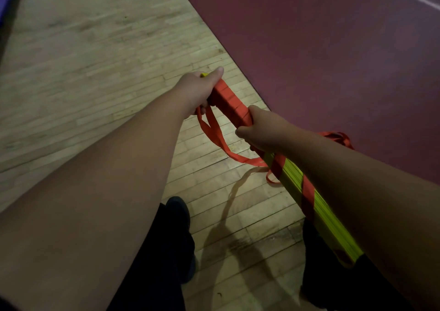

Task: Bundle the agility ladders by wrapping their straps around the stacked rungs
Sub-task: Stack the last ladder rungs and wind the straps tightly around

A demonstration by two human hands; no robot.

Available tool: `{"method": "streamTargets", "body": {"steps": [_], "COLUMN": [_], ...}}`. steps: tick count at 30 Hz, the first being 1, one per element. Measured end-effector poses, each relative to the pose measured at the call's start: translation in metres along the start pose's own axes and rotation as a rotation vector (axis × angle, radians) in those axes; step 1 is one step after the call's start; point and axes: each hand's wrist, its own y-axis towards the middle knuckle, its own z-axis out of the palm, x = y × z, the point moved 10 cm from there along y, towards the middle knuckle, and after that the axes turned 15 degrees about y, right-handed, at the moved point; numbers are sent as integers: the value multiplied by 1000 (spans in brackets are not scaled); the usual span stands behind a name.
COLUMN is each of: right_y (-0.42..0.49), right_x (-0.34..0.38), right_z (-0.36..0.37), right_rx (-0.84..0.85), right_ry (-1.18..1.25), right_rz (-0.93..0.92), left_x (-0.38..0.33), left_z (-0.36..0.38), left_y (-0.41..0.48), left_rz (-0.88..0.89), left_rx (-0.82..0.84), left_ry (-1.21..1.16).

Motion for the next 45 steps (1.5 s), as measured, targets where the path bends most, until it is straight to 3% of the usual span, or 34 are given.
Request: {"method": "streamTargets", "body": {"steps": [3, 7, 13, 16, 26, 30, 35, 45], "right_y": [-2, -12, -35, -35, -22, -16, -16, -15], "right_x": [8, 13, 9, 1, -7, -9, -7, -4], "right_z": [-1, -11, -2, -2, -28, -32, -37, -38], "right_rx": [13, 71, 359, 314, 51, 3, -28, -14], "right_ry": [87, 379, 752, 713, 421, 406, 555, 563], "right_rz": [-25, -3, 100, 137, 21, -2, 1, 0], "left_x": [-14, -32, -58, -56, -27, -22, -27, -30], "left_z": [-9, -25, -34, -34, -37, -33, -24, -27], "left_y": [1, -2, -21, -20, -12, -16, -24, -15], "left_rz": [43, 108, 254, 271, 213, 187, 247, 213], "left_rx": [-35, -64, 61, 113, 84, 164, 349, 273], "left_ry": [-37, -154, -349, -298, -70, -139, -204, -308]}}
